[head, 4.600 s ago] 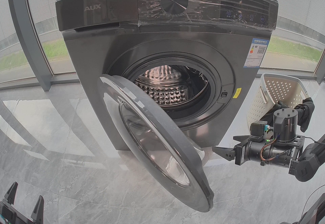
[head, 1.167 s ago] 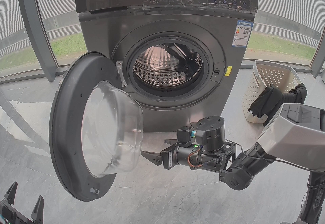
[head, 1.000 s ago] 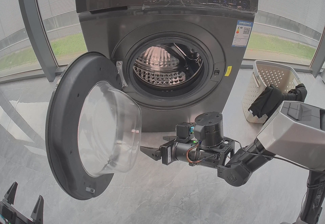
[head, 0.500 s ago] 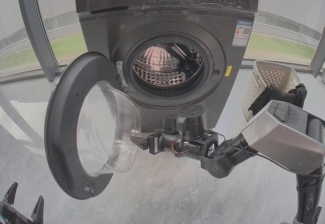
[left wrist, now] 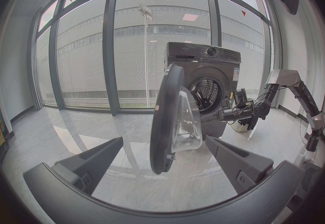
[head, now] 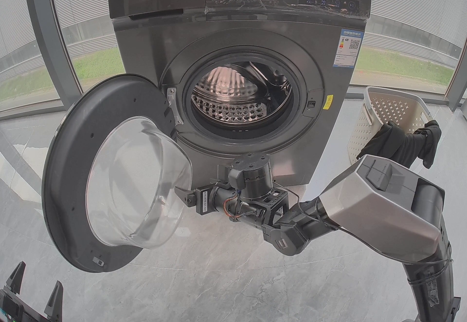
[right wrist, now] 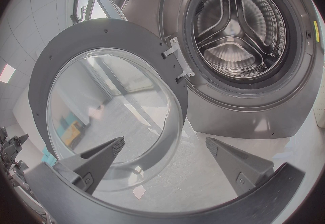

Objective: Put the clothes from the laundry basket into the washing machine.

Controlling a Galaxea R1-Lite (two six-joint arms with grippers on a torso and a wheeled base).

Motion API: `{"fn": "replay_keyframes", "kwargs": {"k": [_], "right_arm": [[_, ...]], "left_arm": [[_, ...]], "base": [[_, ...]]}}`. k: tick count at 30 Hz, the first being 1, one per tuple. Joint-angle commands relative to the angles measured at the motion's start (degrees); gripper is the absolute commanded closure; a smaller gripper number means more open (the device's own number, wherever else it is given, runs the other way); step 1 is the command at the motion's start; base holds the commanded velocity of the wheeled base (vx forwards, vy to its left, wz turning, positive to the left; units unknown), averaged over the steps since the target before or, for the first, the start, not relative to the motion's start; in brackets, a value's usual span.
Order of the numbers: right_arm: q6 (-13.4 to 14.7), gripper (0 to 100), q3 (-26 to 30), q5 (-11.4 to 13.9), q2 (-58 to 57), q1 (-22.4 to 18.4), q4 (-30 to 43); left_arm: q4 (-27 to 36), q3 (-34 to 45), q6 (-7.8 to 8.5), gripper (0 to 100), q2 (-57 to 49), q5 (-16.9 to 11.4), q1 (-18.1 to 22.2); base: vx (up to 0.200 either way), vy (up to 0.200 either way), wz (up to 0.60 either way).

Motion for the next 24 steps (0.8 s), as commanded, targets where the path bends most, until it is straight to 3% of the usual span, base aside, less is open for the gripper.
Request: {"fn": "replay_keyframes", "kwargs": {"k": [1,8,9,12,17,22,23,24], "right_arm": [[0.0,0,1.1,-0.4,-0.1,-0.8,-0.3],[-1.2,0,12.1,-0.6,-11.3,-4.3,-1.0],[-3.0,0,18.1,-0.6,-16.8,-5.8,-1.7],[-5.7,0,26.5,-0.6,-25.4,-8.6,-3.1],[-11.4,0,39.3,-1.3,-39.1,-16.7,-6.2],[-14.0,0,53.5,-0.5,-53.2,-26.0,-8.2],[-14.0,0,53.8,-0.5,-53.6,-26.3,-8.2],[-14.3,0,58.5,0.3,-59.4,-29.4,-8.2]], "left_arm": [[0.0,0.9,-0.08,0,-1.0,0.0,0.0],[0.0,0.9,-0.17,0,-1.0,0.0,0.0],[0.0,0.9,-0.17,0,-1.0,0.0,0.0],[0.0,0.9,-0.17,0,-1.0,0.0,0.0],[0.0,0.9,-0.08,0,-1.0,0.0,0.0],[0.0,0.9,-0.08,0,-1.0,0.0,0.0],[0.0,0.9,-0.08,0,-1.0,0.0,0.0],[0.0,0.9,-0.08,0,-1.0,0.0,0.0]], "base": [[0.000,0.000,0.00],[0.000,0.000,0.00],[0.000,0.000,0.00],[0.000,0.000,0.00],[0.000,0.000,0.00],[0.000,0.000,0.00],[0.000,0.000,0.00],[0.000,0.000,0.00]]}}
